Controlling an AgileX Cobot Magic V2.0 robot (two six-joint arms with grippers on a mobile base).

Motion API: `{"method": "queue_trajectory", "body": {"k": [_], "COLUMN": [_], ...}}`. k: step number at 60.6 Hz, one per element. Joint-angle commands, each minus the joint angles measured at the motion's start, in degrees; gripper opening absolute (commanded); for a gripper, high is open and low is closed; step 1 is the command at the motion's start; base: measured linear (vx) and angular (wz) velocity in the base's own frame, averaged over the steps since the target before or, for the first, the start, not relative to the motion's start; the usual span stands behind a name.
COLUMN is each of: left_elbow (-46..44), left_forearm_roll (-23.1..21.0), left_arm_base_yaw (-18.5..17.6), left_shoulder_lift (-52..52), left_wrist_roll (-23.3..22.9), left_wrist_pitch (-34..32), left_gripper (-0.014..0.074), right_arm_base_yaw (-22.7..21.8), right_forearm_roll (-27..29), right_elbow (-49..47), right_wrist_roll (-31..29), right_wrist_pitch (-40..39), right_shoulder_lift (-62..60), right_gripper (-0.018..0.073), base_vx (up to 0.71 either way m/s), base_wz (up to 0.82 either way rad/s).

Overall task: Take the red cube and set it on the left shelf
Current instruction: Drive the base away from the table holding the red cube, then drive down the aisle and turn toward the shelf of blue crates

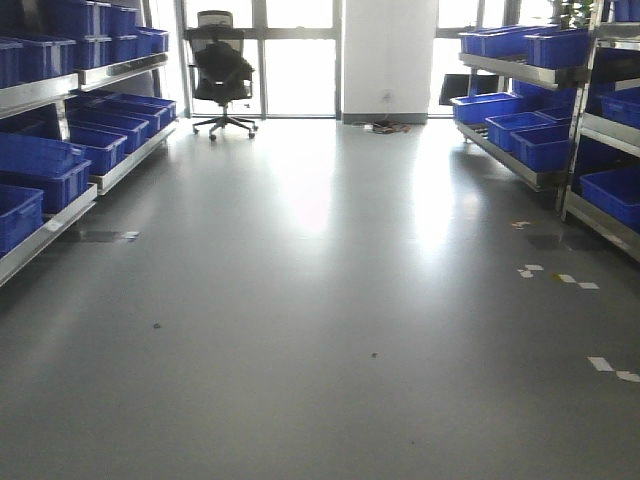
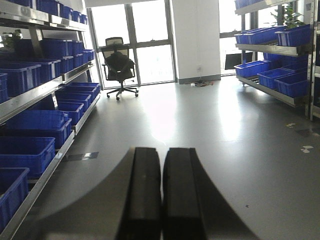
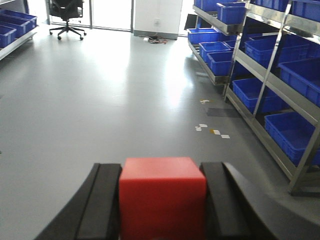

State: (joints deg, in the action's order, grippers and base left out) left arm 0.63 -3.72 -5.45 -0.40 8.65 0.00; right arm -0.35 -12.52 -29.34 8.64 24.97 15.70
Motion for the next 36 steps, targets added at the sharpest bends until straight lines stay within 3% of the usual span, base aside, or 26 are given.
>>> {"method": "queue_trajectory", "body": {"k": [1, 36], "left_elbow": [1.3, 1.3], "left_forearm_roll": [-0.1, -0.1], "left_arm_base_yaw": [-0.5, -0.5], "left_shoulder_lift": [0.5, 0.5], "left_wrist_roll": [0.1, 0.1], "left_wrist_pitch": [-4.8, -4.8], "left_gripper": [0.0106, 0.0106], "right_arm_base_yaw": [-0.3, -0.3], "right_forearm_roll": [-1.1, -1.1], "right_elbow": [-1.6, -1.6], "right_wrist_roll": [-0.4, -0.4], "right_wrist_pitch": [-5.0, -5.0], "right_shoulder_lift": [0.6, 0.6], "right_gripper": [0.0056, 0.0056], "base_vx": [-0.27, -0.20], "base_wz": [0.26, 0.16]}}
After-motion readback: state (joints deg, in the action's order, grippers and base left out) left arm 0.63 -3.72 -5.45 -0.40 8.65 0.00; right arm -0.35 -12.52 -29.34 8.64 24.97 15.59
